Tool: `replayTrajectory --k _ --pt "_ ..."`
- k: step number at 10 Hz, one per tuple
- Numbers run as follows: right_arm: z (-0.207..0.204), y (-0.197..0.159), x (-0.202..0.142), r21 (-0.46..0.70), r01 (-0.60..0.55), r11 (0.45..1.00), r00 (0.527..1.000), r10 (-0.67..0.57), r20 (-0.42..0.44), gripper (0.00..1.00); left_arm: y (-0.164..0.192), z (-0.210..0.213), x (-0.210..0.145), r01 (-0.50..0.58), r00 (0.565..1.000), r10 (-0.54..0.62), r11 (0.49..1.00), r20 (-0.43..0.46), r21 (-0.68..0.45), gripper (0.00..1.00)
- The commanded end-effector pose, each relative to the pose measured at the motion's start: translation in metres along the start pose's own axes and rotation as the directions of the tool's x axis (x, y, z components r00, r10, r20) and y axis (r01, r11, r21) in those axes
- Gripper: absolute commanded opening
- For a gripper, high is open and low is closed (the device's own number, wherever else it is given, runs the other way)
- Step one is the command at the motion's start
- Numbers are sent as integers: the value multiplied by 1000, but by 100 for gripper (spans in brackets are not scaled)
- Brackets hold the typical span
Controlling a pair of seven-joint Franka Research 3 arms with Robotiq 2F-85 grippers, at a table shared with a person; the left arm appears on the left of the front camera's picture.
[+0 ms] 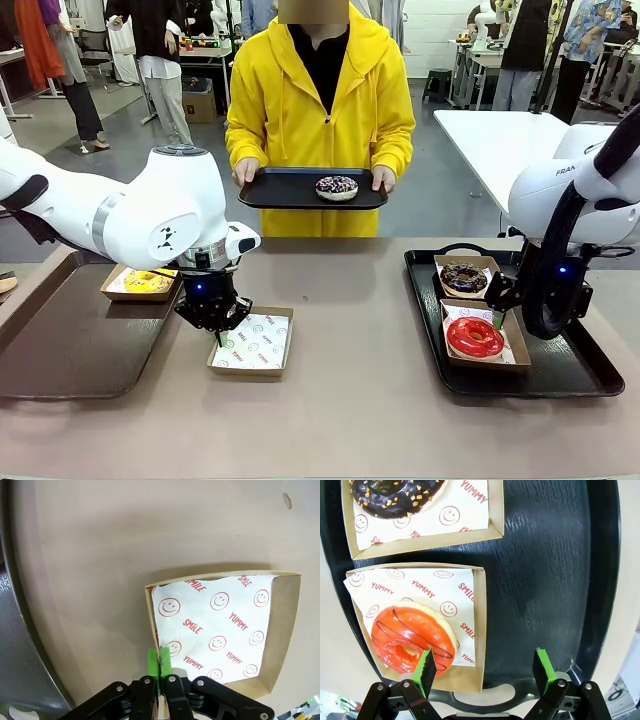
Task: Individually package the donuts and arrange them on the tray.
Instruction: Place the picked Paper togo box on the Handle tray while simultaneously picking up another Paper togo box from the table with the other hand.
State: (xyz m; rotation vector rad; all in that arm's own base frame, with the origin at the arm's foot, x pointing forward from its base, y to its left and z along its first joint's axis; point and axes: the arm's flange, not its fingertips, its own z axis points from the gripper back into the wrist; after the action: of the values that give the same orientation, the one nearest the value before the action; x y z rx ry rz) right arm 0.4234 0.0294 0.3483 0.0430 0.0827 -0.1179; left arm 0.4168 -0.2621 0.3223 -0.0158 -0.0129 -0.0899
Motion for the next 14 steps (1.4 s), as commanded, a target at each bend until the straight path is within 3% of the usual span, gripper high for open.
replayTrajectory --k 1,2,3,4,6,7,8,9,10,12,14 --pt "0 0 1 0 0 1000 1000 0 1 100 -1 0 0 4 1000 -4 1000 5 -3 0" --pt "0 0 0 0 0 1000 1000 0 0 100 0 0 0 0 1000 0 1000 0 0 1" --pt "17 -9 -15 82 -45 996 998 42 36 100 0 8 4 4 1000 -4 1000 13 -21 1" --pt "35 -29 -23 211 -64 975 997 52 63 100 -2 20 5 -11 999 12 1000 46 -8 1" --pt "69 -83 -37 470 -113 875 989 57 133 100 -6 50 11 -22 995 22 1000 97 4 1" --pt "79 -108 -39 582 -171 795 983 95 159 100 -8 62 16 -20 994 20 1000 109 2 1" --pt "84 -133 -40 692 -240 681 970 152 188 100 -14 73 22 -13 994 12 1000 113 6 1" --pt "85 -163 -40 803 -301 515 952 214 220 100 -19 89 30 -7 993 7 1000 120 3 1" --pt "83 -190 -41 865 -325 381 938 245 244 100 -22 104 36 -8 991 8 1000 136 -3 1" --pt "68 -237 -46 917 -329 227 934 223 280 100 -26 130 53 -21 989 22 1000 148 -8 1" --pt "51 -270 -49 937 -309 159 944 173 282 100 -25 148 72 -43 989 46 999 140 -20 1"
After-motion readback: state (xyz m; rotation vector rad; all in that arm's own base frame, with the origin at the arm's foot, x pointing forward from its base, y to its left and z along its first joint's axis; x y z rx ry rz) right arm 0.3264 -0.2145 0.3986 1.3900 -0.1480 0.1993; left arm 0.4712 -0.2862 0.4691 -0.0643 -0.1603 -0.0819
